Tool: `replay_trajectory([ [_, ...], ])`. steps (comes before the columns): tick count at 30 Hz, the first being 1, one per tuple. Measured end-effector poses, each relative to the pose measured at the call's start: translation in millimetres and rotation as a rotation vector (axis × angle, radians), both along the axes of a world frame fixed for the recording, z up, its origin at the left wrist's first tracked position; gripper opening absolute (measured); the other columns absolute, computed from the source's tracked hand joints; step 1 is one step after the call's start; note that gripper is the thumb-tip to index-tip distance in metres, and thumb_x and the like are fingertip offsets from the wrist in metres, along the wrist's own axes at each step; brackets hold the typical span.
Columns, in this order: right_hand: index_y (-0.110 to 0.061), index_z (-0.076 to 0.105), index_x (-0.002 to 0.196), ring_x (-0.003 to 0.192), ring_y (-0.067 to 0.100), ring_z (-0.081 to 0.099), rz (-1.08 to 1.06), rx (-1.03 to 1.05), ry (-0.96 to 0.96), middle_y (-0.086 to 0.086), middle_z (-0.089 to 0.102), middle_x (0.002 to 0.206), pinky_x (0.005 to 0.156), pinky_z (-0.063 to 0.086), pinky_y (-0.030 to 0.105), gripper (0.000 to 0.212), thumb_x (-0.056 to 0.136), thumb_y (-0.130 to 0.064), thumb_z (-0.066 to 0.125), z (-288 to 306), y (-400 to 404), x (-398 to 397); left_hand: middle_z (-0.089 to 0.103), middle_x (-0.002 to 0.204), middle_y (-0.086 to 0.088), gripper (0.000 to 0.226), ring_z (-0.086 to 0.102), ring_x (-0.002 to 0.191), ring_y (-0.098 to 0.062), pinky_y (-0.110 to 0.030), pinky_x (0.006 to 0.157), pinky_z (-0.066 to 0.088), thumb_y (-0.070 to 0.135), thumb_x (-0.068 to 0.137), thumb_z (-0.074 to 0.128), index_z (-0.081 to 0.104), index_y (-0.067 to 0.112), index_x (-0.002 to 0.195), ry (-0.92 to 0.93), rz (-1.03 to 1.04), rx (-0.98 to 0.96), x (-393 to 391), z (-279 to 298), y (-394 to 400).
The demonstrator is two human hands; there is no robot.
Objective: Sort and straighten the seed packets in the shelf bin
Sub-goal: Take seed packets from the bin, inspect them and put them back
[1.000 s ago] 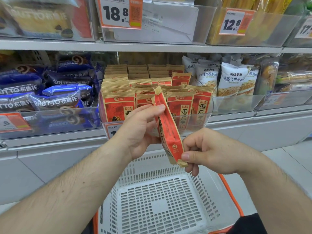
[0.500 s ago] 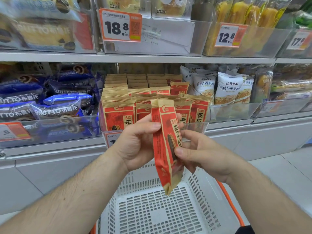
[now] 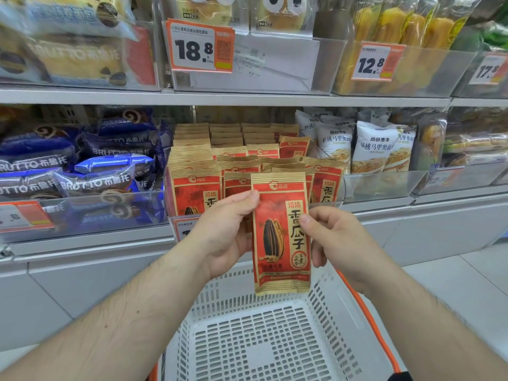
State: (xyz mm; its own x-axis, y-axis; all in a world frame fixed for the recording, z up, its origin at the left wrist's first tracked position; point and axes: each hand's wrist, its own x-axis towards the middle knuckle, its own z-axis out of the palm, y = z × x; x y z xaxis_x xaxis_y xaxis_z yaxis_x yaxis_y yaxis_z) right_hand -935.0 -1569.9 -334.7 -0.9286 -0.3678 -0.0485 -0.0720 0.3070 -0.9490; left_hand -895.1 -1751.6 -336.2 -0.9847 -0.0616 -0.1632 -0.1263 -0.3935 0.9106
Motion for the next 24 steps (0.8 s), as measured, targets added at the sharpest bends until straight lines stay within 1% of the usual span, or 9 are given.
replay_trajectory([
  [4, -0.008, 0.066, 0.093, 0.045, 0.014, 0.052, 0.017, 0.008, -0.009, 0.008, 0.070, 0.070, 0.050, 0.043, 0.023, 0.023, 0.101, -0.026, 0.054, -2, 0, 0, 0.074, 0.111, -0.017, 0.033, 0.071, 0.102, -0.032, -0.051, 0.093, 0.056, 0.027, 0.105, 0.044, 0.068, 0.010, 0.120, -0.019, -0.007, 0.025, -1, -1, 1],
  [8, -0.007, 0.066, 0.093, 0.045, 0.014, 0.053, 0.017, 0.004, -0.027, 0.015, 0.072, 0.077, 0.049, 0.042, 0.024, 0.023, 0.100, -0.025, 0.054, -1, 1, 0, 0.075, 0.110, -0.016, 0.032, 0.072, 0.098, -0.030, -0.052, 0.094, 0.055, 0.027, 0.105, 0.044, 0.069, 0.011, 0.117, -0.015, -0.005, 0.012, -1, -1, 2],
  [10, -0.008, 0.066, 0.094, 0.046, 0.014, 0.053, 0.015, -0.012, -0.041, 0.012, 0.072, 0.076, 0.048, 0.041, 0.024, 0.020, 0.100, -0.024, 0.055, -2, 1, -1, 0.075, 0.110, -0.015, 0.031, 0.072, 0.098, -0.030, -0.052, 0.095, 0.054, 0.028, 0.104, 0.045, 0.071, 0.012, 0.115, -0.003, -0.007, -0.027, -1, -1, 2],
  [12, -0.011, 0.066, 0.098, 0.048, 0.014, 0.053, 0.018, -0.048, -0.044, 0.004, 0.071, 0.073, 0.047, 0.040, 0.024, 0.013, 0.098, -0.021, 0.059, -2, 1, 0, 0.076, 0.106, -0.013, 0.030, 0.072, 0.091, -0.025, -0.048, 0.086, 0.057, 0.029, 0.103, 0.048, 0.073, 0.014, 0.111, 0.022, -0.018, -0.111, -1, 0, 2],
  [14, -0.017, 0.066, 0.104, 0.049, 0.014, 0.052, 0.019, -0.083, -0.029, -0.001, 0.070, 0.073, 0.046, 0.040, 0.025, 0.009, 0.097, -0.017, 0.061, -2, 1, 0, 0.078, 0.098, -0.007, 0.028, 0.073, 0.082, -0.016, -0.038, 0.077, 0.053, 0.028, 0.102, 0.050, 0.075, 0.015, 0.104, 0.064, -0.055, -0.227, 1, 1, 4],
  [17, -0.019, 0.066, 0.108, 0.050, 0.015, 0.053, -0.004, -0.120, -0.011, 0.002, 0.069, 0.071, 0.047, 0.042, 0.026, 0.014, 0.098, -0.012, 0.059, -1, 2, 0, 0.078, 0.097, -0.004, 0.026, 0.074, 0.087, -0.015, -0.031, 0.078, 0.053, 0.025, 0.101, 0.052, 0.075, 0.014, 0.105, 0.146, -0.086, -0.327, 1, 7, 6],
  [20, -0.015, 0.064, 0.107, 0.050, 0.018, 0.054, -0.059, -0.252, -0.040, 0.007, 0.068, 0.072, 0.047, 0.044, 0.027, 0.013, 0.099, -0.009, 0.055, 3, 2, 1, 0.078, 0.099, -0.003, 0.023, 0.075, 0.090, -0.017, -0.027, 0.071, 0.057, 0.022, 0.102, 0.052, 0.074, 0.020, 0.109, 0.229, 0.011, -0.363, -3, 21, 3],
  [21, -0.012, 0.064, 0.105, 0.049, 0.018, 0.055, -0.086, -0.325, -0.062, 0.009, 0.067, 0.072, 0.046, 0.044, 0.027, 0.012, 0.099, -0.009, 0.055, 6, 2, 1, 0.078, 0.099, 0.000, 0.023, 0.074, 0.092, -0.016, -0.026, 0.072, 0.058, 0.021, 0.102, 0.051, 0.073, 0.023, 0.108, 0.249, 0.071, -0.374, -5, 25, 1],
  [24, -0.009, 0.059, 0.100, 0.048, 0.017, 0.055, -0.171, -0.559, -0.118, 0.010, 0.064, 0.071, 0.045, 0.047, 0.026, 0.007, 0.100, -0.011, 0.051, 17, 1, -1, 0.078, 0.100, 0.007, 0.026, 0.073, 0.096, -0.013, -0.032, 0.084, 0.057, 0.018, 0.105, 0.045, 0.071, 0.026, 0.105, 0.294, 0.228, -0.357, -12, 38, -5],
])
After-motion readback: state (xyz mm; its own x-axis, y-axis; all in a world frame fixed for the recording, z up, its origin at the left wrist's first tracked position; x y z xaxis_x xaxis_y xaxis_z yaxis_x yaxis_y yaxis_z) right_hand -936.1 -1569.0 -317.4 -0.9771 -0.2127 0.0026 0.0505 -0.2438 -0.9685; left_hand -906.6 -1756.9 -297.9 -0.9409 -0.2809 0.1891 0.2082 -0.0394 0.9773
